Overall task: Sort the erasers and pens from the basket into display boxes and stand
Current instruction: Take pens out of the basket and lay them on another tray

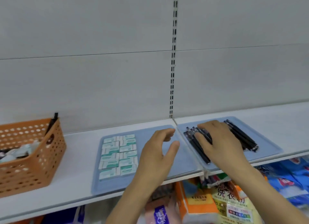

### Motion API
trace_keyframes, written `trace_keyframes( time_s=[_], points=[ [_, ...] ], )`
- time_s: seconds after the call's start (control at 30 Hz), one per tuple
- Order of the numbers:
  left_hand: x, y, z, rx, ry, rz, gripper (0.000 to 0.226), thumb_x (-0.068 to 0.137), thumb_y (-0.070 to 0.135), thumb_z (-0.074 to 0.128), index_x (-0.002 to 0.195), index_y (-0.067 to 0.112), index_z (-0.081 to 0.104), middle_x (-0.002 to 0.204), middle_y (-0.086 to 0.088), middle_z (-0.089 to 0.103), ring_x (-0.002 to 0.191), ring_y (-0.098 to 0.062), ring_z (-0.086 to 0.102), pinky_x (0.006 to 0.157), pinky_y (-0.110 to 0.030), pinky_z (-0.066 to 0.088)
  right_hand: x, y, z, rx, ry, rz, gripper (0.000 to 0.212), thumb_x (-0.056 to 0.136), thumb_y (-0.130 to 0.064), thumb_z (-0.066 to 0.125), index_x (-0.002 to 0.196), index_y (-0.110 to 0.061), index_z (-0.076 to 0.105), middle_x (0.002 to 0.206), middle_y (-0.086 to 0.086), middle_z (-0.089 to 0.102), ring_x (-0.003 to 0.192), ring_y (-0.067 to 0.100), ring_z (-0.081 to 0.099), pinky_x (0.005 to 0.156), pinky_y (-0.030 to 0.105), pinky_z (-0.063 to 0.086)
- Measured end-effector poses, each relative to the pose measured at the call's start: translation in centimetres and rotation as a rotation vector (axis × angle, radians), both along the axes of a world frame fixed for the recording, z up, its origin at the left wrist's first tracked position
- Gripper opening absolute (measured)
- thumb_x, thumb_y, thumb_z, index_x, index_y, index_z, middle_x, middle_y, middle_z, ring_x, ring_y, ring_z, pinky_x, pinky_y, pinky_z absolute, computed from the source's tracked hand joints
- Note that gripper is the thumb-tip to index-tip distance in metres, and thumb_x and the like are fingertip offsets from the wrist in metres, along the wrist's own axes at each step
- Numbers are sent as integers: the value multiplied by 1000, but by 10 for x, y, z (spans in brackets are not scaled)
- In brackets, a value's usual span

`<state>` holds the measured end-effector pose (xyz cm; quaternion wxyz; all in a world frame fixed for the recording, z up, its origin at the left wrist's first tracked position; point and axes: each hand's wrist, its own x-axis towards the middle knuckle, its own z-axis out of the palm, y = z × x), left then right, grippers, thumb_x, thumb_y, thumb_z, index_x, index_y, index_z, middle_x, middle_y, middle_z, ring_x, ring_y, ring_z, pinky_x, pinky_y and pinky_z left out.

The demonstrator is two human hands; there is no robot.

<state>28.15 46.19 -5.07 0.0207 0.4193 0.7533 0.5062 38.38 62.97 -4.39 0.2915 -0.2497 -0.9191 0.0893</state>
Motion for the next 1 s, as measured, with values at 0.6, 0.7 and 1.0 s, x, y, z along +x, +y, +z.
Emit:
trace_keyframes(
  time_s=[0.6,0.7,1.0],
  points=[
    [-179,-359,79,-129,192,542,14,94,31,59,99,42,66,92,28,67,88,8,61,74,-7,45,-225,-285,73,-145,-42,866,14,91,-31,60,102,-30,68,93,-17,63,87,1,57,82,30,48],
    [-230,-402,74,-386,232,566,20,96,25,57,112,33,65,106,17,67,98,-2,62,87,-24,48,-264,-315,78,-19,-240,897,22,93,-36,57,113,-29,65,107,-14,60,95,1,53,89,31,47],
    [-309,-408,58,-1346,762,266,25,89,14,57,109,25,65,107,2,66,104,-23,59,89,-35,49,-358,-394,57,239,-665,837,27,97,-23,50,121,-22,61,123,2,59,104,22,58,84,40,51]
  ],
)
